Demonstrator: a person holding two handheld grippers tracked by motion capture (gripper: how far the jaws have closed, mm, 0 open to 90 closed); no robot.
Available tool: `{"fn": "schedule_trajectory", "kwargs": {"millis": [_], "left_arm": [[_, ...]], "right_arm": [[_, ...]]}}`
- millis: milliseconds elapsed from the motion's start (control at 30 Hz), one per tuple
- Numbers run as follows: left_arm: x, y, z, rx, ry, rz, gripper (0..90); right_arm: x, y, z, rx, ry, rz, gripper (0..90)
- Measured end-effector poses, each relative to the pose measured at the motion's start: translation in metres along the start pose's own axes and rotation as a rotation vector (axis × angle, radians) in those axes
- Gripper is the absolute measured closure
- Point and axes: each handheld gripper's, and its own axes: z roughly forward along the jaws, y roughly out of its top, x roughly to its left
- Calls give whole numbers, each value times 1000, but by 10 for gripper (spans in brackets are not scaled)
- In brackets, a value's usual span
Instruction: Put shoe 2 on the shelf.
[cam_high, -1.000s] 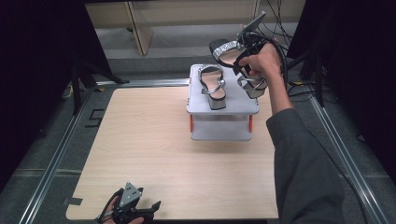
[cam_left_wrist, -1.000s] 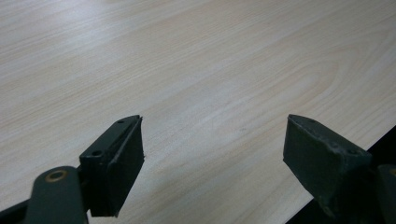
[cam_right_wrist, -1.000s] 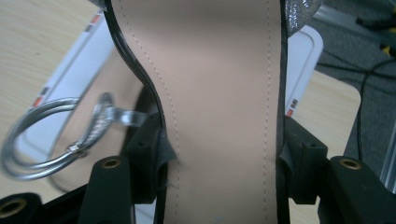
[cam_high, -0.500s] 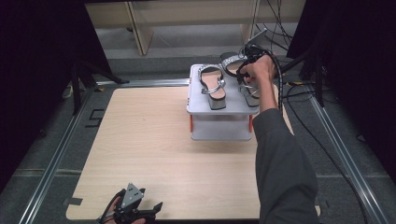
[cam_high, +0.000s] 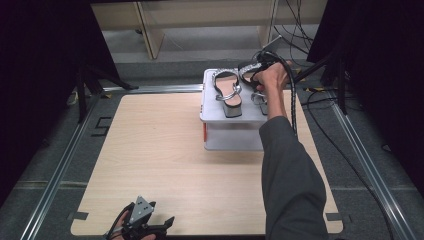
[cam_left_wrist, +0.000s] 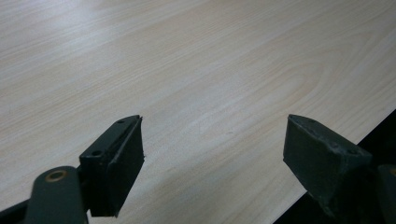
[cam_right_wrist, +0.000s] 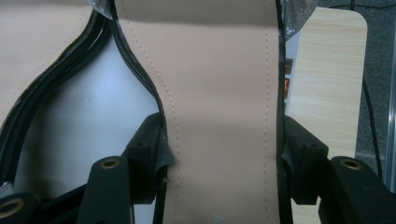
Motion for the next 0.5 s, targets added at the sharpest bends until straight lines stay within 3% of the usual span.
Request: {"fn": "schedule_trajectory", "kwargs": {"millis": [33,100,233,267,333,367,433,500], "left_arm": [[1,0,-1,15,5,19,199],[2,0,-1,14,10,19,200],[-1,0,1,4,1,-3,199],[1,0,0,20,8,19,199],[0,-1,1,9,-1,-4,199],[2,0,1,17,15,15,199],[2,-1,0,21,14,13,200],[1,-1,0,20,8,9,199]], "right_arm": [[1,-1,2,-8,7,13,410],[1,-1,2,-10,12,27,402],[1,-2,-2,-11,81,45,273],[1,-2,-4,-7,83,45,275],[-1,-4,-5,-4,95,40,278],[0,-4,-5,9,99,57,272],[-2,-5,-4,12,102,59,278],[-4,-5,-7,-21,96,66,299]]}}
